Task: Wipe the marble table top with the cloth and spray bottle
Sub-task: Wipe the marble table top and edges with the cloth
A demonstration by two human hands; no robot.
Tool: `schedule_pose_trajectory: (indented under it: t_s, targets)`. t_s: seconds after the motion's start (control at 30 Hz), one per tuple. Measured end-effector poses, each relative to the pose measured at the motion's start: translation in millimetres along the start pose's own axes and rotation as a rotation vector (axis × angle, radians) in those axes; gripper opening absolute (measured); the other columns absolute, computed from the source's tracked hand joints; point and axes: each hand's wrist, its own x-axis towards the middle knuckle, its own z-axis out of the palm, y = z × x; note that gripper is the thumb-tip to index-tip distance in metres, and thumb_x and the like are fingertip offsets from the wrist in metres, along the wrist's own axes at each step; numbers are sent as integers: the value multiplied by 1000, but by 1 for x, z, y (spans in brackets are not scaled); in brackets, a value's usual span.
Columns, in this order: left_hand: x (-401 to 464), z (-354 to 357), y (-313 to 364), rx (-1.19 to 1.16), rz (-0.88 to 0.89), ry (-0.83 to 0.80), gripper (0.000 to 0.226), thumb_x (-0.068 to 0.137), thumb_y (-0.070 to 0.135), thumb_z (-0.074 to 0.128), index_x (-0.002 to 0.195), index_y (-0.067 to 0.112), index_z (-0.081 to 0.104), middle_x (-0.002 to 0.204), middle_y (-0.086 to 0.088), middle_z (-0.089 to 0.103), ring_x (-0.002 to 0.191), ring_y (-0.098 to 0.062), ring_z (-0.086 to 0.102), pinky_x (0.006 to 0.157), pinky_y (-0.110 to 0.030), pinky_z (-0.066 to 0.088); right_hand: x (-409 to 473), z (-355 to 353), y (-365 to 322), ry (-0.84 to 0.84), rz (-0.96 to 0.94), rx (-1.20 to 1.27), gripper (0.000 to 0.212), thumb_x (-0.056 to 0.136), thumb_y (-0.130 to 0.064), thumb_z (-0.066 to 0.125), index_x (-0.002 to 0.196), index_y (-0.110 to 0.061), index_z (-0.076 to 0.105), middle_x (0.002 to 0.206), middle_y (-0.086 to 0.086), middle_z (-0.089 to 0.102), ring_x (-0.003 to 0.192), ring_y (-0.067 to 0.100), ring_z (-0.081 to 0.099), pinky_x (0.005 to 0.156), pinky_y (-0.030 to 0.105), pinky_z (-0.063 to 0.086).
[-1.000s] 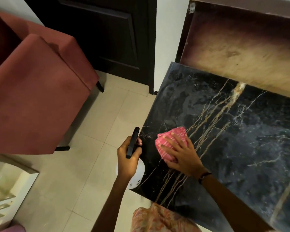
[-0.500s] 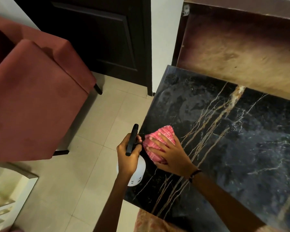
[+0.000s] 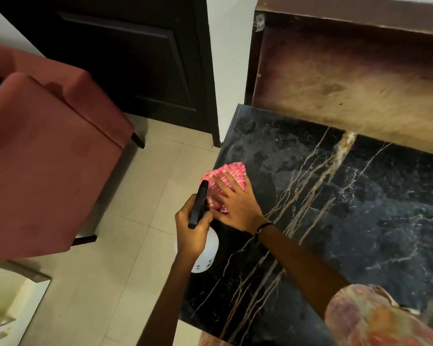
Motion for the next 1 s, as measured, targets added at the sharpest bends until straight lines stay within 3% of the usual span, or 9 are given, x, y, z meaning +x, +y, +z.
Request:
schedule_pose_trajectory:
  t_s: [0.07, 0.17, 0.3, 0.4, 0.53, 0.67, 0.8, 1.0]
  targets:
    - [4, 4, 2, 4, -1, -1, 18, 71, 6, 54, 83, 17, 62, 56, 2, 49, 47, -14, 38, 49, -25, 34, -24, 4, 0, 1, -78, -8, 60, 89, -64, 40, 141, -36, 42, 154, 0, 34, 144, 30, 24, 111, 68, 11]
    - [10, 9, 6, -19, -3, -20, 17, 71, 2, 53, 85, 7, 60, 71, -13, 56, 49, -16, 41, 51, -27, 34, -66, 2, 23, 0, -103, -49, 60, 87, -68, 38, 140, -40, 40, 151, -2, 39, 141, 28, 30, 111, 66, 19]
    - [19, 17, 9, -26, -3, -27, 22, 70, 1, 52, 86, 12, 63, 80, -3, 62, 52, -12, 47, 54, -26, 36, -68, -8, 70, -14, 78, -70, 65, 88, -70, 31, 144, -37, 36, 156, 2, 29, 146, 29, 16, 110, 67, 18]
    - [26, 22, 9, -22, 11, -50, 22, 71, 2, 52, 86, 12, 63, 80, -3, 62, 54, -13, 47, 55, -28, 36, -24, -14, 78, -40, 191, -51, 68, 85, -70, 33, 142, -34, 41, 154, 5, 34, 144, 33, 21, 108, 70, 18]
    - [34, 29, 13, -9, 35, -59, 18, 70, 2, 51, 84, 7, 61, 67, -3, 55, 47, -10, 41, 51, -25, 33, 36, -13, 57, -22, 187, -9, 70, 86, -70, 26, 141, -31, 44, 153, 5, 36, 144, 35, 23, 108, 72, 13]
    - [43, 36, 17, 9, 31, -48, 27, 69, 2, 51, 84, 21, 62, 50, 12, 50, 42, -7, 39, 47, -17, 34, 19, -6, 39, 68, 3, 10, 65, 88, -65, 35, 142, -30, 42, 152, 5, 37, 143, 34, 25, 110, 70, 13]
    - [50, 42, 20, -11, 30, -70, 16, 71, 3, 52, 85, 4, 60, 65, 4, 54, 48, -9, 41, 51, -22, 34, -32, -3, 69, 73, -64, -65, 65, 87, -69, 35, 143, -35, 38, 153, 0, 36, 142, 29, 26, 112, 65, 15]
    - [63, 49, 21, -12, 88, -99, 18, 73, 1, 52, 88, 5, 61, 81, -5, 60, 55, -10, 49, 56, -17, 39, 15, -19, 121, 46, 183, -46, 70, 82, -68, 36, 140, -31, 44, 151, 7, 39, 141, 34, 29, 105, 70, 23]
